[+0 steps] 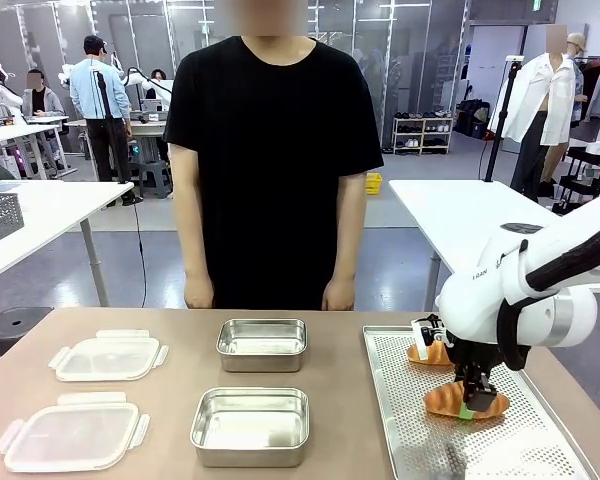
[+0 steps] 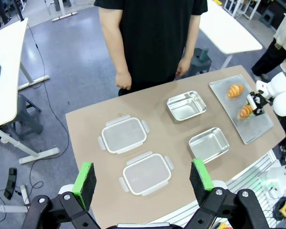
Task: Place the bread into the airtight container.
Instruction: Pick up a Butter Roll and place it into an empty Airtight Container.
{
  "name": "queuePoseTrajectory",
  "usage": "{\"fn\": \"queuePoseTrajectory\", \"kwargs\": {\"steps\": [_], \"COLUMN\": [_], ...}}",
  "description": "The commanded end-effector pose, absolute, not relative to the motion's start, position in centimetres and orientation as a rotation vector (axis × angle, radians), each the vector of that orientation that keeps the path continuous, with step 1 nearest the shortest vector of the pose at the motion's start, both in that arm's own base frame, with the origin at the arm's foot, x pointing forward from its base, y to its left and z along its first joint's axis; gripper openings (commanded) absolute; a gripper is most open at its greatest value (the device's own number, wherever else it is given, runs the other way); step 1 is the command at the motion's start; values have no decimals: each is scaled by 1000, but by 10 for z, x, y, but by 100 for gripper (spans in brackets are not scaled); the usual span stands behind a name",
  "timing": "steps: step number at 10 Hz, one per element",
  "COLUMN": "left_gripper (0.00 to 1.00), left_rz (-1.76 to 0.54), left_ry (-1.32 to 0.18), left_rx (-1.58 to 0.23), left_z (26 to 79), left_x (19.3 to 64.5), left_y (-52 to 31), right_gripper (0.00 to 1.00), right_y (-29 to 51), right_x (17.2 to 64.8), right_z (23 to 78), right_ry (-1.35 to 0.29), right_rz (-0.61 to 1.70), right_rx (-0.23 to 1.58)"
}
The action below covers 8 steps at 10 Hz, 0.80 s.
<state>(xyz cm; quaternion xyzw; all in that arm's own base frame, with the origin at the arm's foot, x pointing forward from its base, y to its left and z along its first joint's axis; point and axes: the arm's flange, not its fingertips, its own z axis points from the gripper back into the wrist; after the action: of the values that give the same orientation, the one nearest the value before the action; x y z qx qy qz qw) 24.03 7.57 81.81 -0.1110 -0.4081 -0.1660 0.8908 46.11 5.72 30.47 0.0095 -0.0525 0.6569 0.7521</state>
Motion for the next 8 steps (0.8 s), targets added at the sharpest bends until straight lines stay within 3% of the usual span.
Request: {"fn": "queuePoseTrajectory", "kwargs": {"steps": [1,4,8], "left_gripper": [100,100,100], "left_rz": [-350,-350,-350], "left_ry": [-852,-852,-852], "left_rx": [-233,-233,-233], "left_z": [821,821,821], "left_x": [239,239,239], "left_y": [75,75,75], "right_gripper": [60,60,60], "right_y": [63,110,182], "right_x": [458,426,390], "right_z": [335,423,491], "right_ry": [-122,-171,-208], "right_rz": [1437,1460,1430], "right_rx": [-5,-89,-187]}}
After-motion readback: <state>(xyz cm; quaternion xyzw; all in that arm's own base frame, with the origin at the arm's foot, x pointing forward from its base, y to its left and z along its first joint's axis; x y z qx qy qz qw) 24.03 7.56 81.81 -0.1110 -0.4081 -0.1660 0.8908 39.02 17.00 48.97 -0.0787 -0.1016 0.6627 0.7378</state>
